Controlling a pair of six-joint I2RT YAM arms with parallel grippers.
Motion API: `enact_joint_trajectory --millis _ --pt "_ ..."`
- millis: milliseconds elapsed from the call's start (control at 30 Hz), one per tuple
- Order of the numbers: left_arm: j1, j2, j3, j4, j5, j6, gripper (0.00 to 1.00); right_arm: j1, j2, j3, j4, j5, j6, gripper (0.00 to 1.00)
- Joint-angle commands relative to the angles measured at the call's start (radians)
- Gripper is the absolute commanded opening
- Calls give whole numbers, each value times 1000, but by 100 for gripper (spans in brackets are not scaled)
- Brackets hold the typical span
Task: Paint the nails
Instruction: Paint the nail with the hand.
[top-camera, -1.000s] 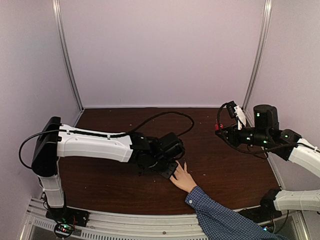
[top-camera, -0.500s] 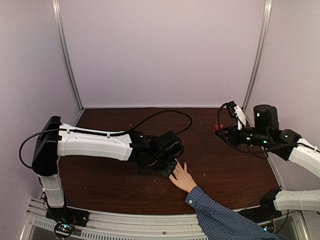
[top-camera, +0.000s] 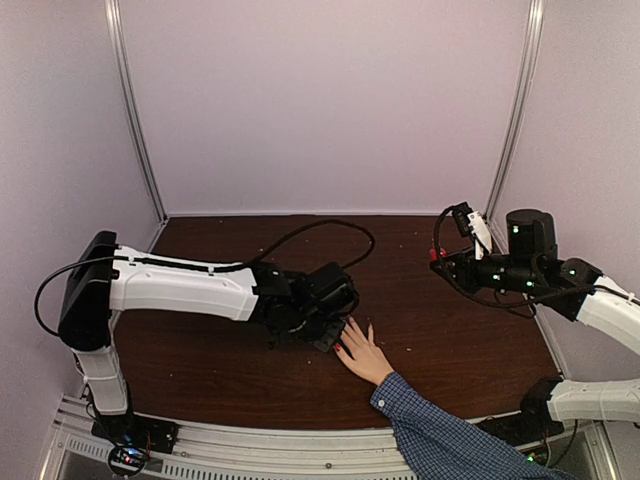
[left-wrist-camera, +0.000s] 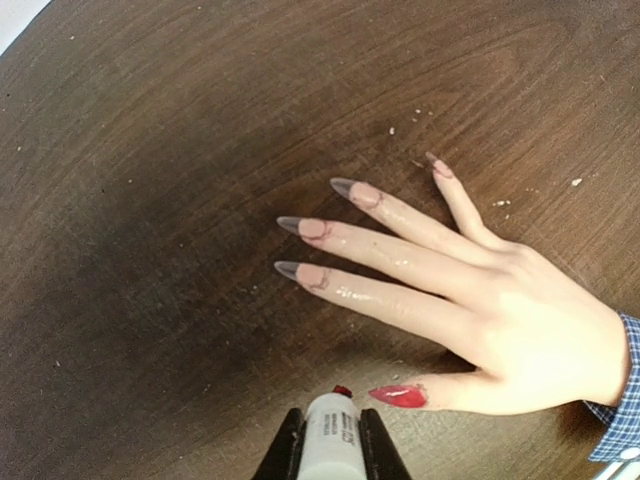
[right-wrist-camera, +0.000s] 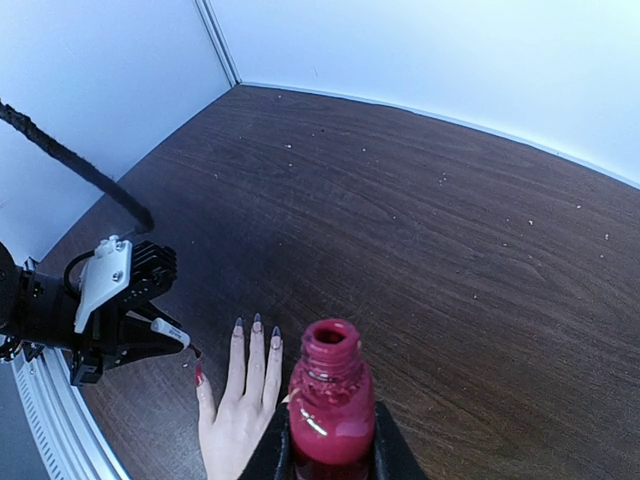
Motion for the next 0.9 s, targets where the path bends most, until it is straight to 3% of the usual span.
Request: enact_joint_trajectory --millis 0,200,500,667,867 --pt "14 -118 -71 76 -53 20 0 -6 1 2 31 -5 5 0" --pt "25 -320 -250 267 -86 163 0 -6 -8 -2 44 -24 2 0" --pt "99 -600 -655 787 161 392 0 -7 -18 38 17 -73 -2 0" --pt "106 -608 -738 856 273 464 0 -6 -19 71 -35 -80 -18 0" --pt "120 -449 -873 1237 441 435 0 -6 -7 89 -74 -73 -37 0"
